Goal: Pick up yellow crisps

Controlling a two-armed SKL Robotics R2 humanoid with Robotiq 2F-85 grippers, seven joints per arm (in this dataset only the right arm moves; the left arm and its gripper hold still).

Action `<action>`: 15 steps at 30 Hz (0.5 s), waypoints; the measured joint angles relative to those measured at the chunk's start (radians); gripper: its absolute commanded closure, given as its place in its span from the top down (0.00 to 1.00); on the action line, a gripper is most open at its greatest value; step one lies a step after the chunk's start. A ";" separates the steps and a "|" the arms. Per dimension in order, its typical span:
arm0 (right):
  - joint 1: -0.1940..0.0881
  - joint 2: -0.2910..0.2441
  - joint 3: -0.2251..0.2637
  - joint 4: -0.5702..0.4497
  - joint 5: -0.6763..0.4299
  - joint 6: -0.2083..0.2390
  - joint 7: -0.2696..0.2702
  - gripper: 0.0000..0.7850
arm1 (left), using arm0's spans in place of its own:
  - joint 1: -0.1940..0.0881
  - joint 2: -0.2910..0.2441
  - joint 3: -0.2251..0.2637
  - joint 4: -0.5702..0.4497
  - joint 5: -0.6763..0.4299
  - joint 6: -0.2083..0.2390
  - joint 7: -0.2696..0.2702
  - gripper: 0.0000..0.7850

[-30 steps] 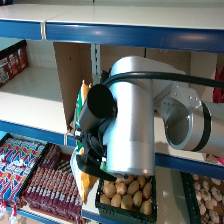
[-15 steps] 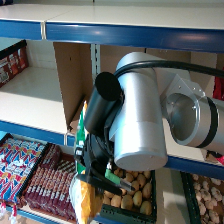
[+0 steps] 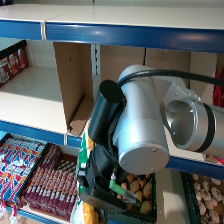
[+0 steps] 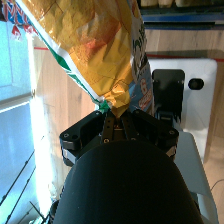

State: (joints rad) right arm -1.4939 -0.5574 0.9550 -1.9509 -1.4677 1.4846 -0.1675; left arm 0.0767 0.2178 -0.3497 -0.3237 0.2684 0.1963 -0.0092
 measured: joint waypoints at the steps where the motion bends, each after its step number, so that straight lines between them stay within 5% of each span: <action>1: 0.007 0.000 0.003 0.000 -0.001 0.000 0.001 0.00 | 0.000 0.000 0.000 0.000 0.000 0.000 0.000 0.00; 15: 0.051 0.007 0.080 0.011 -0.014 -0.010 0.010 0.00 | 0.000 0.000 0.000 0.000 0.000 0.000 0.000 0.00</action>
State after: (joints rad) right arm -1.4432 -0.5505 1.0354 -1.9396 -1.4814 1.4745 -0.1575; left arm 0.0767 0.2178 -0.3497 -0.3237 0.2684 0.1963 -0.0092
